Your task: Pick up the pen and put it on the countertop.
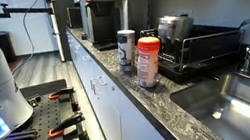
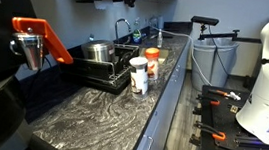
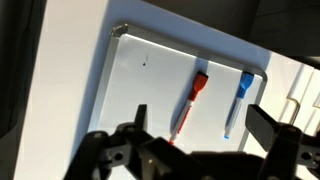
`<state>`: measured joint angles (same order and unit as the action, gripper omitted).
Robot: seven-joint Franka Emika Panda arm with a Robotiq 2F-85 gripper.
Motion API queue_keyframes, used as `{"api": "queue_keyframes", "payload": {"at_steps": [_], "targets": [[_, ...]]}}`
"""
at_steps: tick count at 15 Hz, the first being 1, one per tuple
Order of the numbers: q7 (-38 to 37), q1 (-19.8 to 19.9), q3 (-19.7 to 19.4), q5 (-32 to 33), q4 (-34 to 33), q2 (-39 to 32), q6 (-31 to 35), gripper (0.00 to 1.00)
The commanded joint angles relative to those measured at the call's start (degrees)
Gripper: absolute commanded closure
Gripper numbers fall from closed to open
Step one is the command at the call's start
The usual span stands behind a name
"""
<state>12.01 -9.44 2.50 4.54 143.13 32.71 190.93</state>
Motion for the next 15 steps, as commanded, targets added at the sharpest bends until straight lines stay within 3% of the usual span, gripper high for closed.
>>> {"api": "queue_keyframes", "payload": {"at_steps": [1,11,15], "targets": [[-1.6,1.4,1.9,1.6,-7.2,-7.5,5.4,0.00],[-0.2,8.5,9.6,-5.7,-22.7,-21.0,7.5,0.00],[0.0,9.7,11.6,-7.7,-25.1,-23.0,7.3,0.09]]}}
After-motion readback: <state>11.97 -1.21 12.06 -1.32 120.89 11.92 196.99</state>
